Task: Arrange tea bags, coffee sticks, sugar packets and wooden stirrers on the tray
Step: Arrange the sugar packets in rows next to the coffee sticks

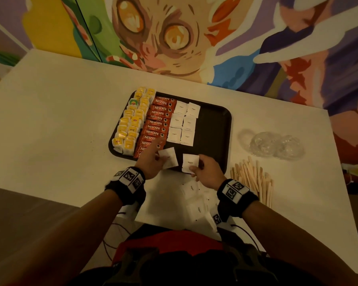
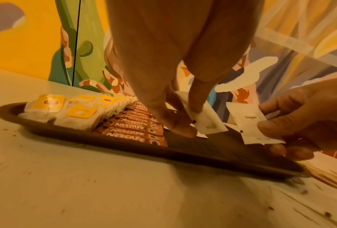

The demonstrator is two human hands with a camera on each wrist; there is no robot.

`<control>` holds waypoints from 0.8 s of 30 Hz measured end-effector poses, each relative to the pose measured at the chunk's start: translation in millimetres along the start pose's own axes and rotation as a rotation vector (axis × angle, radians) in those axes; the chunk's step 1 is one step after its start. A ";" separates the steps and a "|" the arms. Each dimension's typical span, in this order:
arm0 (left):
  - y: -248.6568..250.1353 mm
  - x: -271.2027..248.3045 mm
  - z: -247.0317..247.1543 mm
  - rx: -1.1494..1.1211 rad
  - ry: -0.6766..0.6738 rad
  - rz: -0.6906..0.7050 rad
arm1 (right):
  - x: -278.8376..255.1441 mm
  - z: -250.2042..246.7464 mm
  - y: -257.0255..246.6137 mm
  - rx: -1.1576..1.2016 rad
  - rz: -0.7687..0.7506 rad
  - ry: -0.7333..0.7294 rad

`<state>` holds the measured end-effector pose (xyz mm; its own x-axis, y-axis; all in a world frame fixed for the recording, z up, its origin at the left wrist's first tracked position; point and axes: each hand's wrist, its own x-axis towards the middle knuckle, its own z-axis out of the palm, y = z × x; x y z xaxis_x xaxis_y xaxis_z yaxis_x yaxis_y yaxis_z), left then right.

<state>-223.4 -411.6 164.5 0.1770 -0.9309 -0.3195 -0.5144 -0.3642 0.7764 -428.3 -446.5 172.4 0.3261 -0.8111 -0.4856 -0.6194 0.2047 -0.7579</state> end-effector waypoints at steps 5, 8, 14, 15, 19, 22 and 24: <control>6.3 23.8 -11.8 0.027 0.096 -0.074 | 23.6 -1.3 -5.7 0.063 0.039 0.062; 11.6 34.5 -17.0 0.117 0.055 -0.090 | 36.1 0.5 -8.2 0.017 0.067 0.088; 19.3 54.7 -16.5 0.221 -0.033 -0.083 | 56.8 -0.1 -9.8 -0.008 0.154 0.121; 19.7 58.1 -14.9 0.239 -0.062 -0.082 | 58.9 0.0 -9.8 -0.017 0.167 0.126; 21.3 70.6 -9.6 0.292 -0.092 -0.125 | 67.2 1.5 -7.5 -0.037 0.201 0.140; 22.5 76.9 -6.6 0.307 -0.053 -0.145 | 72.9 2.5 -6.0 -0.053 0.214 0.146; 22.2 78.3 -4.5 0.318 -0.043 -0.148 | 74.8 4.1 -4.5 -0.058 0.223 0.155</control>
<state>-217.2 -492.7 159.1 0.2374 -0.8640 -0.4440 -0.7222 -0.4627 0.5141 -398.2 -505.8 137.7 0.0671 -0.8245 -0.5619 -0.7050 0.3593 -0.6114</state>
